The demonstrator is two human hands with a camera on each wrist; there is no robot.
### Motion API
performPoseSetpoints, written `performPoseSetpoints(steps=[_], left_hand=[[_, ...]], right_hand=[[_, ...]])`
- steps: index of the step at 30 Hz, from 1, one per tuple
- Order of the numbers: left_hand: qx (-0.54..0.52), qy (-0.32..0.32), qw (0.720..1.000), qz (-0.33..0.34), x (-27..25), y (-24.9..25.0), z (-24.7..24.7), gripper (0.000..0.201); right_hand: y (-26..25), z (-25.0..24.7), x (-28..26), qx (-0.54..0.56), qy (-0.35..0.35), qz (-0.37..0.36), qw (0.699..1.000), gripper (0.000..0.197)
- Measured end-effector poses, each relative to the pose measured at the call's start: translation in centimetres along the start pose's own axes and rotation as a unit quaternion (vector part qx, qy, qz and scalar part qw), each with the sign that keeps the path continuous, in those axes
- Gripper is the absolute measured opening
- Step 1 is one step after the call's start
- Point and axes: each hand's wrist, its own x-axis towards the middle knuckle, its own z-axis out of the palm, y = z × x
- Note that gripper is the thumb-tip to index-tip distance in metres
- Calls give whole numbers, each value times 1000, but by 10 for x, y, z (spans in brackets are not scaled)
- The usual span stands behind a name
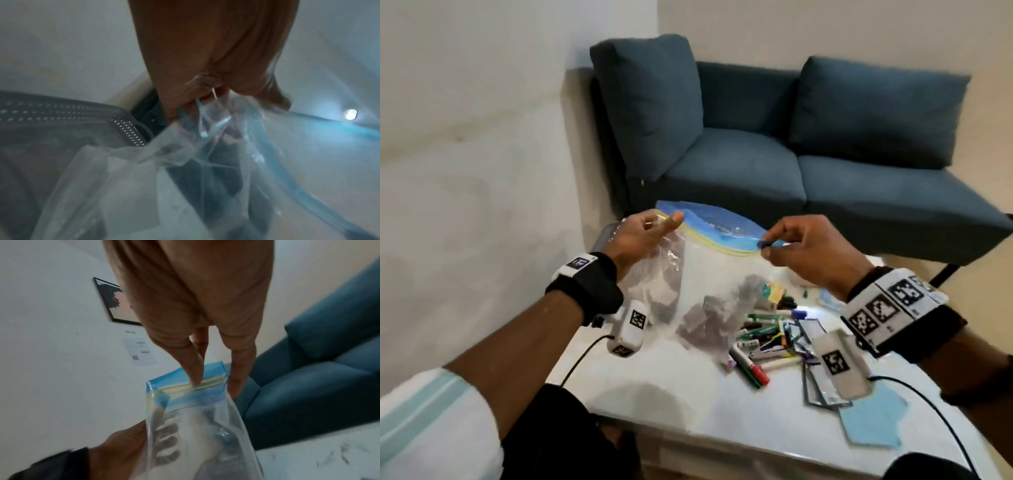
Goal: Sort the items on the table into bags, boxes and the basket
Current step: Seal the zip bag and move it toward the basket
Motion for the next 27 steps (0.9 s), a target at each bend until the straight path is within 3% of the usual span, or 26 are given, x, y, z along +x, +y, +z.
performPoseSetpoints(steps=[5, 8, 13, 15, 19, 23, 27], left_hand=[[-82, 44, 989, 119, -30, 62, -11, 42], [-84, 33, 979, 182, -48, 90, -10, 28], [-90, -2, 966, 241, -73, 131, -8, 21], [-59, -38, 970, 234, -73, 137, -9, 24], [15, -90, 978, 188, -66, 120, -7, 54], [110, -94, 975, 170, -72, 89, 6, 27], [83, -136, 983, 87, -88, 56, 13, 8]], right_hand=[[-42, -63, -26, 5, 107, -38, 994, 26], [-60, -84, -45, -22, 194, -85, 977, 25], [-84, -112, -82, 13, 252, -107, 962, 33], [-88, -124, -92, 21, 257, -104, 960, 32], [-70, -126, -108, 21, 183, -63, 981, 35], [-27, -105, -118, -7, 127, 9, 992, 38], [12, -85, -126, 117, 98, 110, 982, 46]])
